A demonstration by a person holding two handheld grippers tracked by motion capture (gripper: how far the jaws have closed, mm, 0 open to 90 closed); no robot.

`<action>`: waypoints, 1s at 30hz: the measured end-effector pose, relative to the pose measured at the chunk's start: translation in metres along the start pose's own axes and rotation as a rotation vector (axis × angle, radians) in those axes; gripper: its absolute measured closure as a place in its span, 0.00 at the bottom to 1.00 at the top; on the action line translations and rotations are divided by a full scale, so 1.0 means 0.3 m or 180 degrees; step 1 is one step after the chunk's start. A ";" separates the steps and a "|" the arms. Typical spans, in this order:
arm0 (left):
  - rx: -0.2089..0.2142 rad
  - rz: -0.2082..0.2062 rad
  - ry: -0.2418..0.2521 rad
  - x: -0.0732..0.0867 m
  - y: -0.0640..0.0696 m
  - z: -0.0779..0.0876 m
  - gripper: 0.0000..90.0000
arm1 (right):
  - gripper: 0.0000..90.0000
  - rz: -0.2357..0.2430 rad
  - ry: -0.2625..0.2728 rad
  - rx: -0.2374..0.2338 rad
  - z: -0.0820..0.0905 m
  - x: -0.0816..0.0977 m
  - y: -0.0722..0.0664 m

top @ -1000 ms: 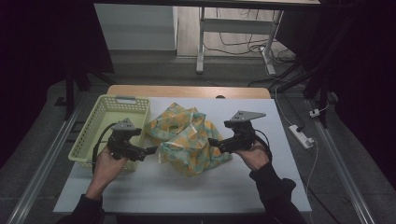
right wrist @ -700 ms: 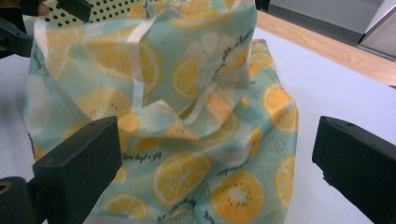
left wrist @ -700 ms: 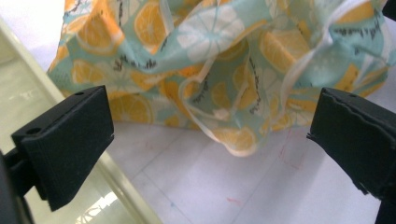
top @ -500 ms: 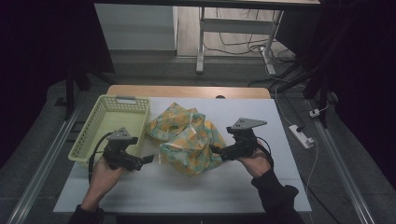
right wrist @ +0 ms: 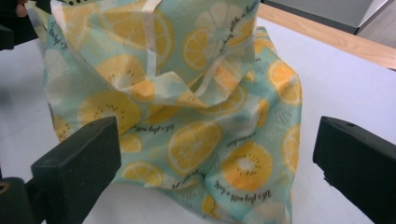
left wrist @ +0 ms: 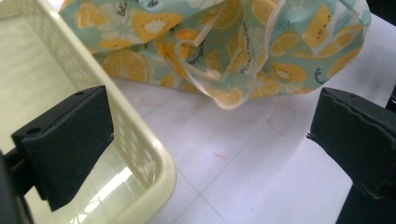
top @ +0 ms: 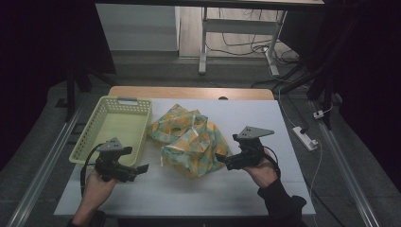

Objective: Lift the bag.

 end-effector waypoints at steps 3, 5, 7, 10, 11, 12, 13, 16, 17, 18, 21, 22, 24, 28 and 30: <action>0.0009 0.0045 0.0022 0.021 -0.001 0.015 0.00 | 0.01 -0.0008 0.0002 0.0008 0.017 0.013 -0.005; -0.0012 0.0069 0.0035 0.034 -0.004 0.026 0.00 | 0.01 -0.0013 -0.0011 0.0040 0.030 0.027 -0.006; -0.0006 0.0096 0.0052 0.043 -0.002 0.038 0.00 | 0.01 -0.0037 -0.0013 0.0052 0.043 0.043 -0.006; -0.0020 0.0108 0.0080 0.058 0.002 0.057 0.00 | 0.01 -0.0048 -0.0023 0.0102 0.061 0.064 -0.001; -0.0026 0.0114 0.0091 0.063 0.003 0.063 0.00 | 0.01 -0.0054 -0.0020 0.0116 0.067 0.070 0.001; -0.0029 0.0122 0.0091 0.070 0.004 0.069 0.00 | 0.01 -0.0059 -0.0019 0.0130 0.073 0.076 0.003; -0.0027 0.0131 0.0093 0.076 0.005 0.074 0.00 | 0.01 -0.0070 -0.0019 0.0138 0.079 0.082 0.005; -0.0042 0.0152 0.0103 0.094 0.000 0.090 0.00 | 0.01 -0.0109 -0.0003 0.0167 0.096 0.099 0.010; -0.0043 0.0165 0.0109 0.100 -0.002 0.095 0.00 | 0.01 -0.0119 -0.0007 0.0182 0.101 0.107 0.011; -0.0043 0.0181 0.0115 0.106 -0.004 0.099 0.00 | 0.01 -0.0133 -0.0006 0.0197 0.106 0.114 0.013; -0.0073 0.0206 0.0121 0.123 -0.011 0.109 0.00 | 0.01 -0.0144 -0.0010 0.0256 0.120 0.140 0.019; -0.0074 0.0218 0.0124 0.129 -0.012 0.112 0.00 | 0.01 -0.0152 -0.0007 0.0262 0.125 0.149 0.020; -0.0089 0.0232 0.0120 0.140 -0.013 0.117 0.00 | 0.01 -0.0184 -0.0014 0.0285 0.136 0.167 0.024; -0.0124 0.0244 0.0109 0.163 -0.015 0.126 0.00 | 0.01 -0.0237 -0.0022 0.0341 0.156 0.198 0.034; -0.0158 0.0242 0.0101 0.174 -0.018 0.133 0.00 | 0.01 -0.0283 -0.0019 0.0358 0.168 0.216 0.039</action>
Point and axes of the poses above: each handheld gripper's, and its own axes: z roughly backward along the jaws, x roughly out of its underside, y roughly to its right, the point moved 9 cm from there along -z, roughly forward along the jaws, and after that the axes turned 3 degrees about z, right-handed, at the moved point
